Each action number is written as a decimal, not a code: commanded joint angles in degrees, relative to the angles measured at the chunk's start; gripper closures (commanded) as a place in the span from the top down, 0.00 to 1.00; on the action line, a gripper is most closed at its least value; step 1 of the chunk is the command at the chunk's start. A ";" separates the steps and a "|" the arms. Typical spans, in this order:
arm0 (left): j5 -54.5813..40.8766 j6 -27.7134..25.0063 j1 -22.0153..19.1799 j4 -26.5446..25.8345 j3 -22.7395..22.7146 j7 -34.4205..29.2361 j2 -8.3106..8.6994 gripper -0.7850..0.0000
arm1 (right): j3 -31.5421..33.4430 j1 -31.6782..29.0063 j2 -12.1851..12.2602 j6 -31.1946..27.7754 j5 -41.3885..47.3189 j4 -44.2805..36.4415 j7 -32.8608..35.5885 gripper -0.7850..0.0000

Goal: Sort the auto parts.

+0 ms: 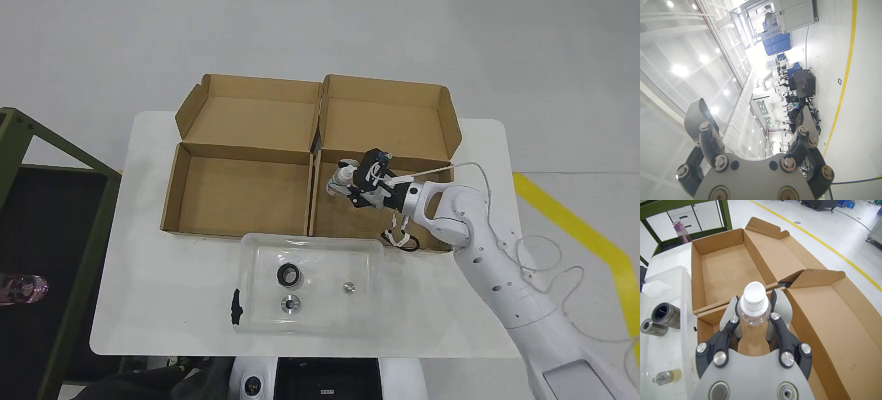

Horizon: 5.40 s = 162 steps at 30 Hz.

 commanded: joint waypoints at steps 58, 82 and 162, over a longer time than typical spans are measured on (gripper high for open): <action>0.00 0.00 0.00 0.00 0.00 0.00 0.00 1.00 | 10.58 -20.51 4.53 -8.11 7.62 -36.44 27.89 1.00; 0.00 0.00 0.00 0.00 0.00 0.00 0.00 1.00 | 4.40 -24.98 6.48 -11.64 0.53 -38.74 35.88 1.00; 0.00 0.00 0.00 0.00 0.00 0.00 0.00 1.00 | -2.99 -22.21 8.66 -1.72 -18.55 -40.17 17.90 0.00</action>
